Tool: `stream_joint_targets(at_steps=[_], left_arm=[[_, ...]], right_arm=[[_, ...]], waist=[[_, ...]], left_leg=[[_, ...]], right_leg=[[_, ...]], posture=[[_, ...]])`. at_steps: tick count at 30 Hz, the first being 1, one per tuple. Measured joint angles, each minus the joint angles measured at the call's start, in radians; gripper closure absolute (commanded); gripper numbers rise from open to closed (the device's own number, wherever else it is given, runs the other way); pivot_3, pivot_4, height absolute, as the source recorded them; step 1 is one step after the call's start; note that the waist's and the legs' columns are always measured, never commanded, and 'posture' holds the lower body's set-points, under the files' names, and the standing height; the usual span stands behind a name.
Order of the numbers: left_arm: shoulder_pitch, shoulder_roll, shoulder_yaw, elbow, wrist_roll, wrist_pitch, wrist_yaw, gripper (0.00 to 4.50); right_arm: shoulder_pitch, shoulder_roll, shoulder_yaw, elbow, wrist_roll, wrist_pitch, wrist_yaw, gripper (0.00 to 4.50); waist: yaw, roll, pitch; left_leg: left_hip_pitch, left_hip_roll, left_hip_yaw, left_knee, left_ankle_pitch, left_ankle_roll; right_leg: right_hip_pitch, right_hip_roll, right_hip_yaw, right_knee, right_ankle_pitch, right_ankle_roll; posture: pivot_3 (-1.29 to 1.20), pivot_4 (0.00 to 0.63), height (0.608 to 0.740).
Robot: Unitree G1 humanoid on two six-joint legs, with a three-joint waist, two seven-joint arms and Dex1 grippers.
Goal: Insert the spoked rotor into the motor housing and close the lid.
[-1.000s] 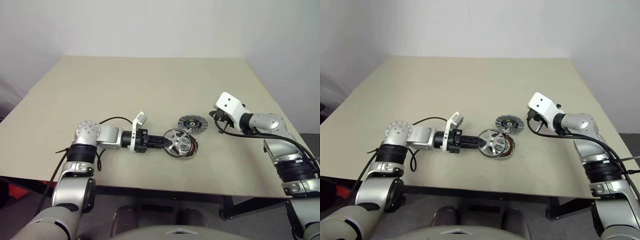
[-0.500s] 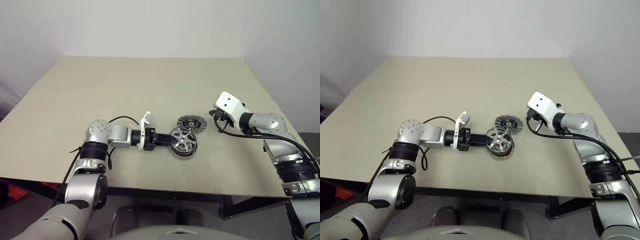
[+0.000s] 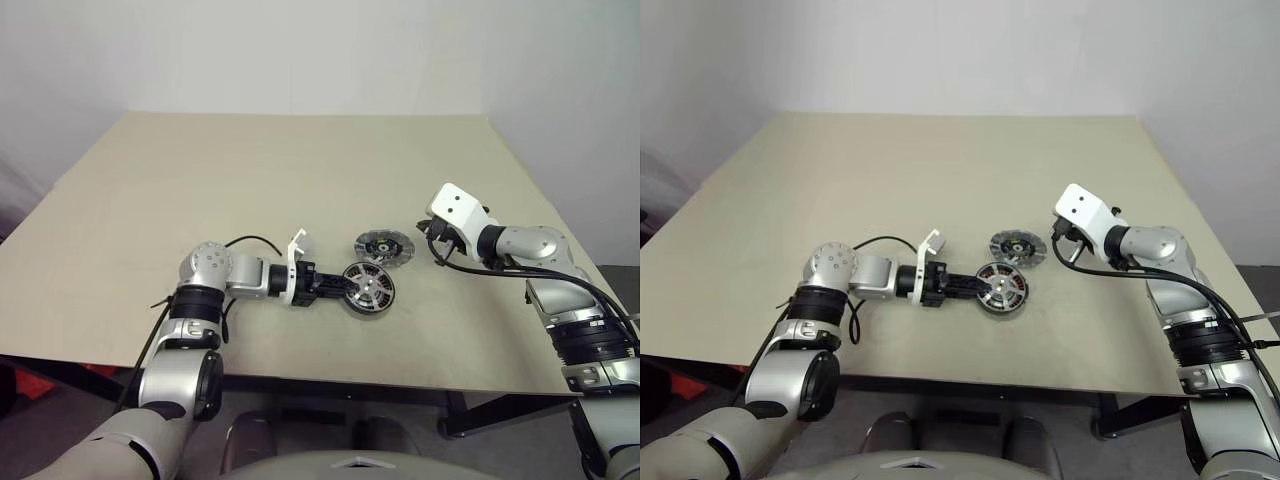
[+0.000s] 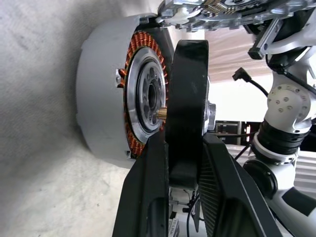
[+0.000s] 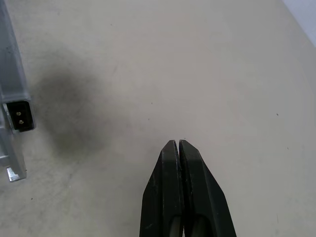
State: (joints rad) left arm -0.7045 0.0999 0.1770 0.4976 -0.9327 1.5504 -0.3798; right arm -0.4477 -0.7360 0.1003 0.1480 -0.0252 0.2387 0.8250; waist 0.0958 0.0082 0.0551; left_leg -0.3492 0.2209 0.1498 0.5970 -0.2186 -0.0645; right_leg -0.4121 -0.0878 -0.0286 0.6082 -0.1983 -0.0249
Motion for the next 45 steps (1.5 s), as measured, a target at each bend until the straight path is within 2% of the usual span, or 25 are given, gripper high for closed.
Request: stream_joint_targets(at_steps=[14, 20, 25, 35, 39, 42, 45], left_arm=[[0.001, -0.033, 0.031, 0.011, 0.075, -0.028, -0.022, 3.92], [0.009, -0.033, 0.035, -0.025, 0.080, -0.018, -0.049, 2.16], [0.012, -0.011, 0.065, -0.046, 0.080, 0.023, -0.047, 2.16], [0.080, 0.121, 0.049, -0.181, 0.017, 0.061, -0.052, 2.16], [0.065, 0.100, 0.021, -0.257, -0.007, 0.058, -0.056, 2.16], [0.006, 0.053, -0.014, -0.235, 0.018, 0.035, -0.060, 2.16], [-0.033, 0.046, -0.050, -0.200, 0.044, 0.017, -0.074, 2.16]], right_arm=[[0.000, 0.000, 0.000, 0.000, 0.000, -0.011, 0.000, 4.50], [0.000, 0.003, 0.000, 0.000, 0.000, -0.013, 0.000, 4.50], [0.000, 0.007, 0.000, 0.000, 0.000, -0.017, 0.000, 4.50], [-0.012, 0.025, 0.007, 0.016, -0.013, -0.031, 0.000, 4.50], [-0.015, 0.029, 0.012, 0.022, -0.016, -0.037, 0.000, 4.50], [-0.019, 0.033, 0.022, 0.023, -0.016, -0.039, 0.000, 4.50], [-0.021, 0.034, 0.024, 0.023, -0.016, -0.040, 0.001, 4.50]], waist=[[0.000, 0.000, 0.000], [0.000, 0.000, 0.000], [-0.004, 0.000, 0.000], [0.001, 0.000, 0.000], [0.001, 0.000, 0.000], [0.000, 0.000, 0.000], [-0.005, 0.000, 0.000]], left_leg=[[0.000, 0.000, 0.000, 0.000, 0.001, 0.002], [0.000, 0.000, 0.000, 0.000, 0.001, 0.003], [0.002, 0.001, 0.000, 0.000, 0.000, 0.002], [0.000, 0.000, 0.000, -0.001, -0.001, 0.000], [0.000, -0.001, 0.000, 0.000, -0.001, -0.001], [0.000, -0.001, 0.000, 0.000, -0.001, -0.001], [0.001, 0.000, 0.000, -0.001, 0.000, 0.000]], right_leg=[[0.000, 0.000, 0.000, 0.000, 0.000, 0.000], [0.000, 0.000, 0.000, 0.000, 0.000, 0.000], [0.001, 0.000, 0.000, 0.000, 0.000, 0.000], [0.000, 0.000, -0.001, -0.001, 0.000, 0.000], [0.001, -0.001, 0.000, -0.001, 0.000, 0.000], [0.001, -0.001, 0.000, 0.000, 0.000, 0.000], [0.000, 0.000, 0.000, 0.000, 0.000, 0.000]], posture=[[0.00, 0.000, 0.740], [0.00, 0.000, 0.740], [0.00, 0.000, 0.740], [0.00, 0.000, 0.740], [0.00, 0.000, 0.740], [0.00, 0.000, 0.740], [0.00, 0.000, 0.740]])
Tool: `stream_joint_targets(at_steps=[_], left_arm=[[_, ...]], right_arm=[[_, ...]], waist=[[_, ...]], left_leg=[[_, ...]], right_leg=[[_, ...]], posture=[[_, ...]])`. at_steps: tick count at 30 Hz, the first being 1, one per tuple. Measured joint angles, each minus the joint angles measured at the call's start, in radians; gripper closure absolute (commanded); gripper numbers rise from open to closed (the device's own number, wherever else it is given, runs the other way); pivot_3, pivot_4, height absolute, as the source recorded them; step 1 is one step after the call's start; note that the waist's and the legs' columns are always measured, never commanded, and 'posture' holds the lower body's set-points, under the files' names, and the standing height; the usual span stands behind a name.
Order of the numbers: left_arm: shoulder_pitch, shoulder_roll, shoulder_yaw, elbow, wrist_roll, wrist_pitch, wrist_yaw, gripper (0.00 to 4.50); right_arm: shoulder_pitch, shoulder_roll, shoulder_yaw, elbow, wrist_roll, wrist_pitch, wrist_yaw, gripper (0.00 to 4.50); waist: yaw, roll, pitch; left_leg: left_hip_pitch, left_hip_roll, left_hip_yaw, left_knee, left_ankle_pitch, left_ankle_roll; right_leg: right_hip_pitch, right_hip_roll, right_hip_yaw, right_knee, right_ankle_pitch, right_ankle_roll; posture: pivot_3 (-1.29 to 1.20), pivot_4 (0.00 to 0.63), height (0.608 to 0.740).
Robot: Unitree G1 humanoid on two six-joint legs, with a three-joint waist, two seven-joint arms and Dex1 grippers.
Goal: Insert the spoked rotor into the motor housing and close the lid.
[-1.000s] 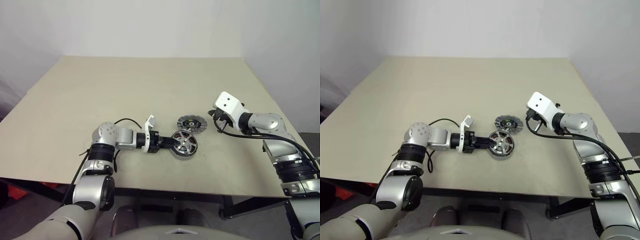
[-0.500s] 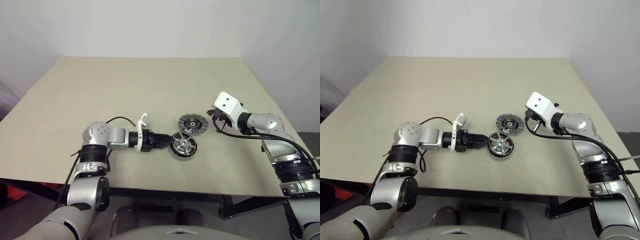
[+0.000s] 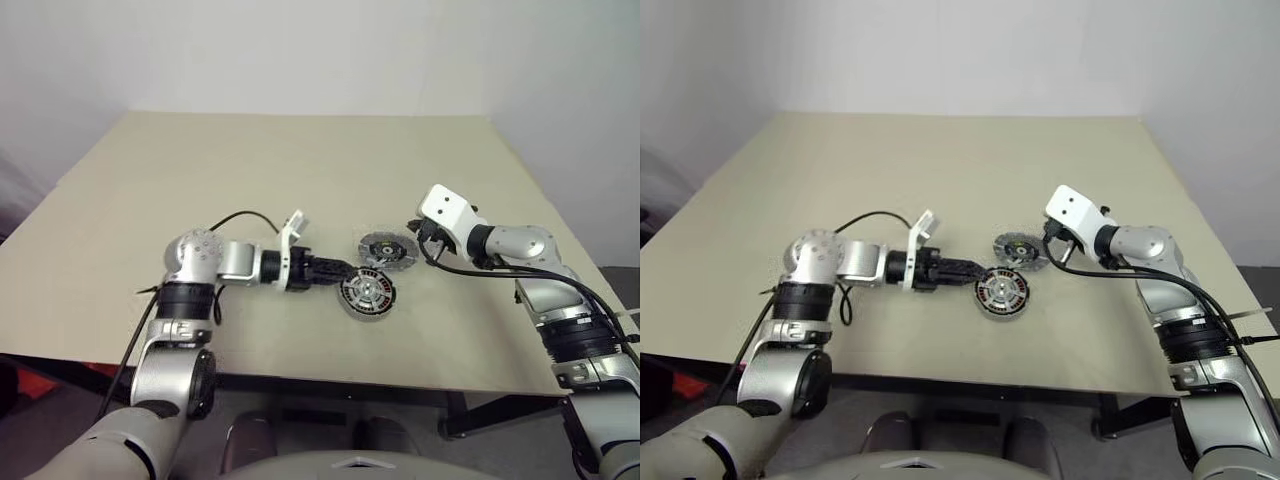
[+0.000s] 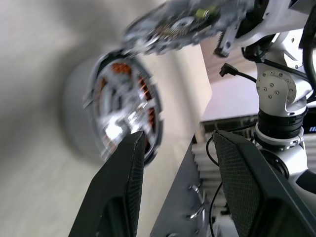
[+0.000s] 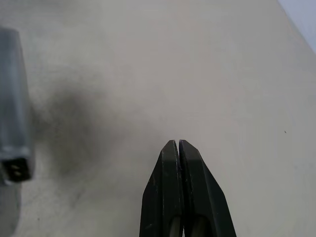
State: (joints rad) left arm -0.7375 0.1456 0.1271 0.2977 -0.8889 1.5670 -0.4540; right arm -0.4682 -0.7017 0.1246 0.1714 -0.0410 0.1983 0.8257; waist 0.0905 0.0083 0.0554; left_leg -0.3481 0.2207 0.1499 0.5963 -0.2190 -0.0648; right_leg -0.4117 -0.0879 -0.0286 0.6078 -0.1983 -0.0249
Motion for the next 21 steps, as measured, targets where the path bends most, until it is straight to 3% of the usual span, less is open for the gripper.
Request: stream_joint_targets(at_steps=[3, 9, 21], left_arm=[[-0.003, -0.005, -0.042, 0.030, 0.028, -0.014, -0.028, 2.71], [-0.010, -0.028, -0.095, 0.055, 0.066, -0.035, -0.071, 4.48], [-0.089, -0.107, -0.132, 0.251, 0.191, -0.135, -0.083, 4.48]], right_arm=[[0.000, -0.001, 0.000, 0.000, 0.000, 0.000, 0.000, 4.50], [0.003, -0.001, 0.000, -0.001, 0.000, 0.000, -0.004, 4.50], [0.010, 0.000, 0.000, -0.012, 0.001, 0.000, -0.012, 4.50]], waist=[[0.000, 0.000, 0.000], [0.005, 0.000, 0.000], [0.004, 0.000, 0.000]], left_leg=[[-0.001, 0.000, 0.000, 0.000, 0.000, 0.001], [-0.002, -0.001, 0.000, 0.000, 0.001, 0.003], [-0.002, -0.001, 0.000, 0.000, 0.002, 0.003]], right_leg=[[-0.001, 0.000, 0.000, 0.000, 0.000, 0.000], [-0.001, 0.000, 0.000, 0.000, 0.000, 0.000], [-0.001, 0.000, 0.000, 0.000, 0.000, 0.000]], posture=[[0.00, 0.000, 0.740], [0.00, 0.000, 0.740], [0.00, 0.000, 0.740]])
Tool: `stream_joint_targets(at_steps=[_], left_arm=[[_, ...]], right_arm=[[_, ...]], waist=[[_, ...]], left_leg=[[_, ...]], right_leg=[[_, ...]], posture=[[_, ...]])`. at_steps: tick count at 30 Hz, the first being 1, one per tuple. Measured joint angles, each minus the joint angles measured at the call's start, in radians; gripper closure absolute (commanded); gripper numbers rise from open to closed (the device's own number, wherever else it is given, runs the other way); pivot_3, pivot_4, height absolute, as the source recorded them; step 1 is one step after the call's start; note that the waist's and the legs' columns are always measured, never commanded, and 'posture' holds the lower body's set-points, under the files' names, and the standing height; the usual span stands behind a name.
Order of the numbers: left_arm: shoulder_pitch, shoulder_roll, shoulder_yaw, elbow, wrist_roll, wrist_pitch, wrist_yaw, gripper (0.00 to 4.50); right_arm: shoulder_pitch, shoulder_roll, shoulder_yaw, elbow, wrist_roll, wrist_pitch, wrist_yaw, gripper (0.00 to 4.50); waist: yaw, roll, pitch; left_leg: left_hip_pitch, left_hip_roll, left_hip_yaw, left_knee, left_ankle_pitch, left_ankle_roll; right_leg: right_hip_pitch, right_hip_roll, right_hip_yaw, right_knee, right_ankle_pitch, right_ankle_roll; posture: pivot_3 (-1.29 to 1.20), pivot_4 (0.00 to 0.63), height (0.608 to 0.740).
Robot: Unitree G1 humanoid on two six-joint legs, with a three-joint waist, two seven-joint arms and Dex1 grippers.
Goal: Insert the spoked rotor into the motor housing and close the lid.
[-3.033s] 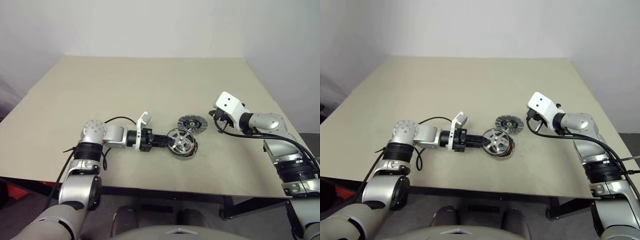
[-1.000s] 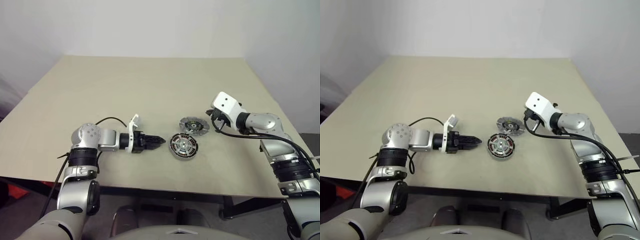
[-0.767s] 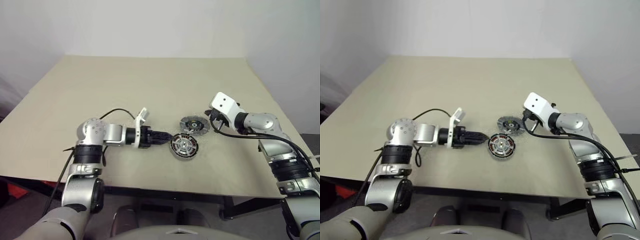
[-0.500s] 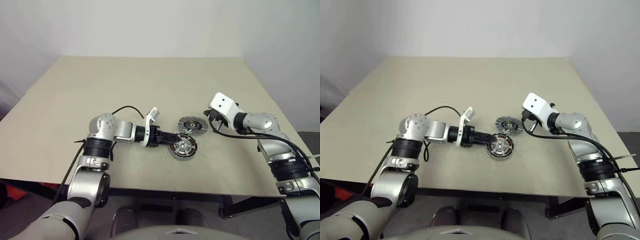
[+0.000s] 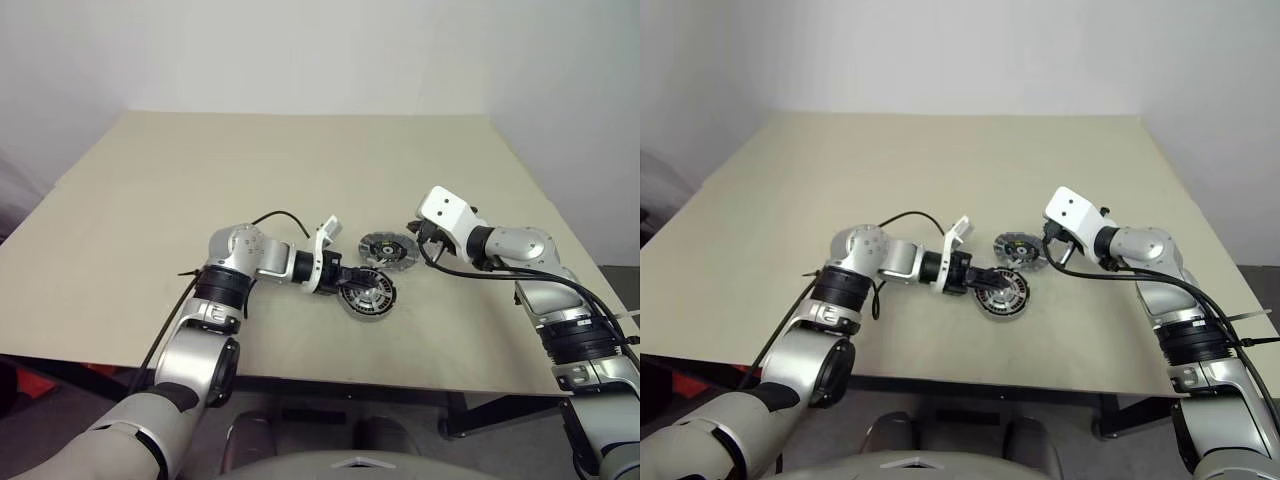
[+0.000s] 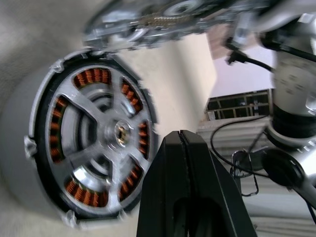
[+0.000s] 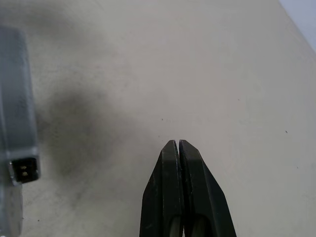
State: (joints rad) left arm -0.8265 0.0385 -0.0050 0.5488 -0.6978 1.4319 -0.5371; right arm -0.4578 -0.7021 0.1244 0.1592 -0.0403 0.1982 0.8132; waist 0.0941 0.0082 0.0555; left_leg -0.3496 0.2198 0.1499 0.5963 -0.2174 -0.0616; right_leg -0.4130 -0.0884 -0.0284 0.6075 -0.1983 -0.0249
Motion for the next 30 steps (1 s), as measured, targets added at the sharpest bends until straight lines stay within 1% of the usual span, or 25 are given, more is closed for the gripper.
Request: stream_joint_targets(at_steps=[4, 6, 10, 12, 17, 20, 24, 28, 30], left_arm=[[-0.025, -0.005, -0.037, 0.025, 0.027, -0.017, -0.010, 4.48], [-0.026, -0.002, -0.039, 0.025, 0.035, -0.020, -0.020, 4.48], [-0.021, 0.010, -0.032, 0.020, 0.036, -0.024, -0.041, 4.48], [-0.004, 0.033, -0.023, -0.016, 0.033, -0.024, -0.054, 4.48], [0.087, 0.100, 0.015, -0.148, 0.018, -0.016, -0.066, 4.48], [0.131, 0.125, 0.046, -0.194, 0.017, -0.017, -0.064, 4.48], [0.206, 0.135, 0.106, -0.237, 0.017, -0.030, -0.037, 4.48], [0.264, 0.135, 0.160, -0.265, 0.017, -0.036, -0.002, 4.48], [0.279, 0.126, 0.175, -0.286, 0.016, -0.037, 0.013, 4.50]], right_arm=[[0.002, 0.003, 0.000, -0.005, 0.001, 0.001, -0.003, 4.50], [0.002, 0.004, 0.000, -0.009, 0.002, 0.001, -0.004, 4.50], [0.000, 0.003, 0.000, -0.009, 0.002, 0.001, -0.004, 4.50], [-0.005, -0.005, 0.000, -0.008, 0.000, 0.000, -0.003, 4.50], [-0.021, -0.090, -0.005, 0.019, -0.023, -0.033, 0.007, 4.50], [-0.021, -0.111, -0.017, 0.020, -0.013, -0.072, 0.038, 4.50], [0.014, -0.168, -0.035, -0.029, 0.045, -0.071, 0.150, 4.50], [0.067, -0.262, -0.034, -0.032, 0.035, -0.057, 0.228, 4.50], [0.090, -0.299, -0.033, -0.032, 0.031, -0.062, 0.265, 4.09]], waist=[[0.002, 0.000, 0.000], [0.001, 0.000, 0.000], [-0.001, 0.000, 0.000], [-0.002, 0.000, 0.000], [0.002, 0.000, 0.000], [0.001, 0.000, 0.001], [0.001, 0.000, 0.001], [0.002, 0.000, 0.001], [0.001, 0.000, 0.001]], left_leg=[[0.004, 0.000, 0.000, 0.000, 0.000, 0.000], [0.006, -0.001, 0.000, 0.000, -0.002, -0.002], [0.006, -0.001, 0.000, 0.000, -0.002, -0.002], [0.006, 0.000, 0.000, -0.001, -0.002, -0.003], [0.003, -0.001, 0.000, -0.001, -0.002, -0.002], [0.002, -0.001, 0.000, -0.001, -0.003, -0.001], [0.002, 0.000, 0.000, -0.001, -0.005, 0.003], [0.001, -0.001, 0.000, 0.000, -0.005, 0.003], [0.002, -0.001, 0.000, 0.000, -0.005, 0.003]], right_leg=[[0.004, -0.001, 0.000, 0.000, 0.000, 0.000], [0.007, -0.002, 0.000, 0.000, 0.000, 0.000], [0.006, -0.001, 0.000, 0.000, 0.000, 0.000], [0.006, -0.001, 0.000, 0.000, 0.000, 0.000], [0.005, -0.002, -0.001, -0.002, 0.000, 0.000], [0.004, -0.002, -0.001, -0.003, 0.000, 0.000], [0.004, -0.002, -0.001, -0.003, 0.000, 0.000], [0.004, -0.002, -0.001, -0.003, -0.001, 0.001], [0.004, -0.002, -0.001, -0.003, -0.001, 0.001]], posture=[[0.00, 0.000, 0.740], [0.00, 0.000, 0.740], [0.00, 0.000, 0.740], [0.00, 0.000, 0.740], [0.00, 0.000, 0.740], [0.00, 0.000, 0.740], [0.00, 0.000, 0.740], [0.00, 0.000, 0.740], [0.00, 0.000, 0.740]])
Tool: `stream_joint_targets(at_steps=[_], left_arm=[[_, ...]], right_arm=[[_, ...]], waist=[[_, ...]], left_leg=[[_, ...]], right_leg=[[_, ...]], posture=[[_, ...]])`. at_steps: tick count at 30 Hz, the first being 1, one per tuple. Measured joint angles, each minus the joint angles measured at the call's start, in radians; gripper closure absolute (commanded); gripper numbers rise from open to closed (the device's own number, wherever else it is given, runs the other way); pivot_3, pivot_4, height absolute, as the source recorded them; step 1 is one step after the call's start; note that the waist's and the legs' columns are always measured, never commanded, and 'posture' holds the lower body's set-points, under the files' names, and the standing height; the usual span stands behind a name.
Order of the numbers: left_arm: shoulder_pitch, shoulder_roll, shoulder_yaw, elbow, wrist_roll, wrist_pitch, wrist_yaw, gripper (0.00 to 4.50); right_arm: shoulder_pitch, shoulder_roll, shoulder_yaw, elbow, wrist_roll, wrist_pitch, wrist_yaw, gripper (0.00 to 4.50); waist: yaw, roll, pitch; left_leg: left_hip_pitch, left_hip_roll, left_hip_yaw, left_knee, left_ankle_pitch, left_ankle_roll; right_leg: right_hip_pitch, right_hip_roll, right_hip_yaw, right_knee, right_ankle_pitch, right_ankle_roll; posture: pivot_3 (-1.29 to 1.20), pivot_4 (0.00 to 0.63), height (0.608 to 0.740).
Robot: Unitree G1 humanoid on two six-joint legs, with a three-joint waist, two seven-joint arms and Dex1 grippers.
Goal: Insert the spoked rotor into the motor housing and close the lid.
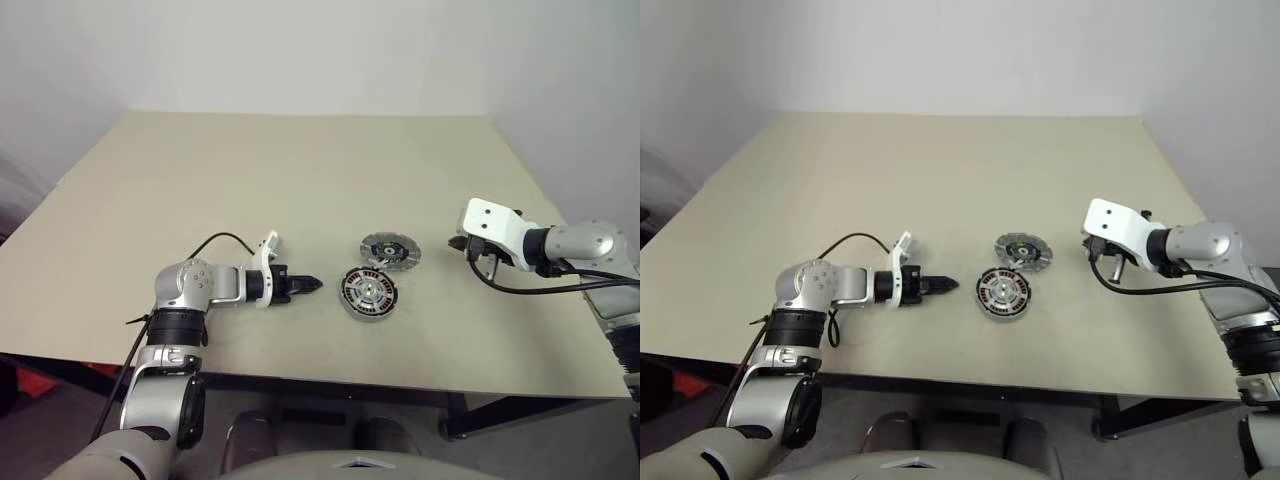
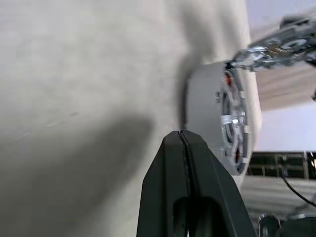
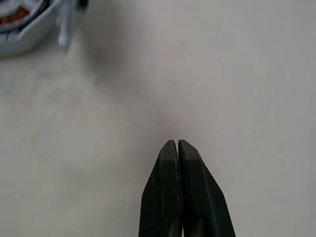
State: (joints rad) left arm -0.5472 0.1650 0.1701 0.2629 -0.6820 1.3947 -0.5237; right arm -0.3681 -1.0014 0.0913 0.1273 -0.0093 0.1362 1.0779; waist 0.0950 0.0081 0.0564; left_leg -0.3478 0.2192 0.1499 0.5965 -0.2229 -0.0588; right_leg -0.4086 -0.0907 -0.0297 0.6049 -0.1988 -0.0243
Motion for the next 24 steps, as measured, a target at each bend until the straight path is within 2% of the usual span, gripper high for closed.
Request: stream_joint_targets(at_steps=[1, 7, 11, 15, 19, 24], left_arm=[[0.007, -0.005, 0.004, -0.011, -0.001, 0.000, 0.007, 4.50], [0.049, -0.021, 0.029, -0.069, -0.004, -0.002, 0.039, 4.50], [0.054, -0.025, 0.033, -0.075, -0.006, -0.002, 0.046, 4.50], [0.055, -0.026, 0.033, -0.073, -0.006, -0.010, 0.048, 4.50], [0.059, -0.025, 0.037, -0.073, -0.006, -0.018, 0.050, 4.50], [0.082, -0.024, 0.042, -0.096, -0.018, -0.022, 0.047, 4.50]], right_arm=[[0.013, -0.018, 0.001, 0.002, -0.006, -0.008, 0.017, 3.90], [0.066, -0.065, 0.013, 0.005, -0.028, -0.081, 0.094, 1.97], [0.114, -0.101, 0.055, -0.124, -0.017, -0.195, 0.196, 1.97], [0.141, -0.139, 0.077, -0.304, 0.092, -0.291, 0.350, 1.97], [0.094, -0.159, 0.086, -0.304, 0.105, -0.352, 0.412, 1.97], [-0.017, -0.059, 0.184, -0.232, 0.064, -0.372, 0.424, 1.97]], waist=[[0.000, 0.000, 0.000], [-0.005, 0.000, 0.000], [-0.001, 0.000, 0.000], [0.000, 0.000, 0.000], [-0.004, 0.000, 0.000], [-0.009, 0.001, -0.001]], left_leg=[[0.000, 0.000, 0.000, 0.000, 0.000, 0.000], [0.001, 0.001, 0.000, 0.000, 0.000, 0.001], [0.000, 0.001, 0.000, 0.000, -0.001, 0.002], [0.000, 0.001, 0.000, 0.000, -0.001, 0.004], [0.001, 0.001, 0.000, 0.001, -0.001, 0.004], [0.001, 0.002, 0.000, 0.001, -0.001, 0.003]], right_leg=[[0.000, 0.000, 0.000, 0.000, 0.000, 0.000], [0.000, 0.000, 0.000, 0.000, -0.001, 0.001], [0.000, 0.001, -0.001, 0.000, -0.003, 0.005], [0.000, 0.000, 0.000, 0.000, -0.003, 0.005], [0.000, 0.000, 0.000, 0.000, -0.003, 0.006], [0.000, 0.000, 0.000, 0.002, -0.002, 0.003]], posture=[[0.00, 0.000, 0.740], [0.00, 0.000, 0.740], [0.00, 0.000, 0.740], [0.00, 0.000, 0.740], [0.00, 0.000, 0.740], [0.00, 0.000, 0.740]])
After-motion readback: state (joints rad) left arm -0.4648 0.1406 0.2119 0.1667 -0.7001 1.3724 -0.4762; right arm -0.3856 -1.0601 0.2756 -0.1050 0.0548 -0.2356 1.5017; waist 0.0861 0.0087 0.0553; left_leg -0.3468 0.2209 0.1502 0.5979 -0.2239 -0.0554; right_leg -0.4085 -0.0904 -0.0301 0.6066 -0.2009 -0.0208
